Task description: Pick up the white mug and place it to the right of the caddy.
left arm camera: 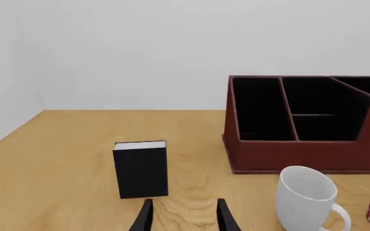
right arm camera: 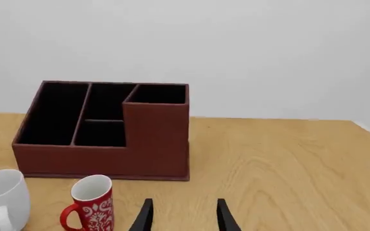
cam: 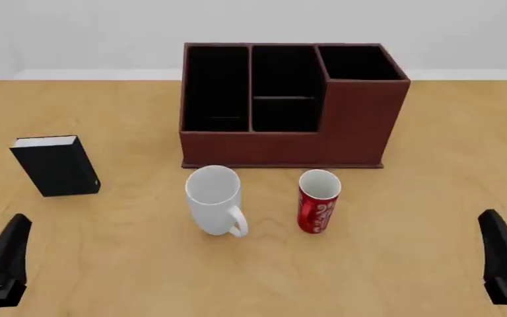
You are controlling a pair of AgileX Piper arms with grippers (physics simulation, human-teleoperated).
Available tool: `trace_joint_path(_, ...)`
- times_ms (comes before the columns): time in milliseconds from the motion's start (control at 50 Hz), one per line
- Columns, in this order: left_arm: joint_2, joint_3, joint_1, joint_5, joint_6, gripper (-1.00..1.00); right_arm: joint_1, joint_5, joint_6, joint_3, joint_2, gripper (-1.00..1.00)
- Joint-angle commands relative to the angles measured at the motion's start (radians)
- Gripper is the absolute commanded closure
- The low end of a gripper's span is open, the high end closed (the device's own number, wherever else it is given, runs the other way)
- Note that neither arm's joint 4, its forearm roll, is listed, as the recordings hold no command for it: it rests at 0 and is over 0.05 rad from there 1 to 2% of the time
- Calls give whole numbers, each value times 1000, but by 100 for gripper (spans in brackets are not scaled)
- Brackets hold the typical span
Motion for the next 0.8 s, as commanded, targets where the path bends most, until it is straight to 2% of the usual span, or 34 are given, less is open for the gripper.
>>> trace_joint_path(20,0,0,0,0,0,-100,-8,-37,13,20,63,-100)
trace_joint_path(260,0,0,0,0,0,-100,4,-11,41,-9,50,-100)
trace_joint_path(320,0,0,0,0,0,-100,15,50,42,-48,9,-100)
trace_joint_path(600,0,0,0,0,0,-100,65,86,4,-140,24,-100)
trace_joint_path(620,0,0,0,0,0,-100,77,141,-6,-170,-6,-100)
trace_joint_path(800,0,0,0,0,0,-100,122,296,-75,-345,4,-100)
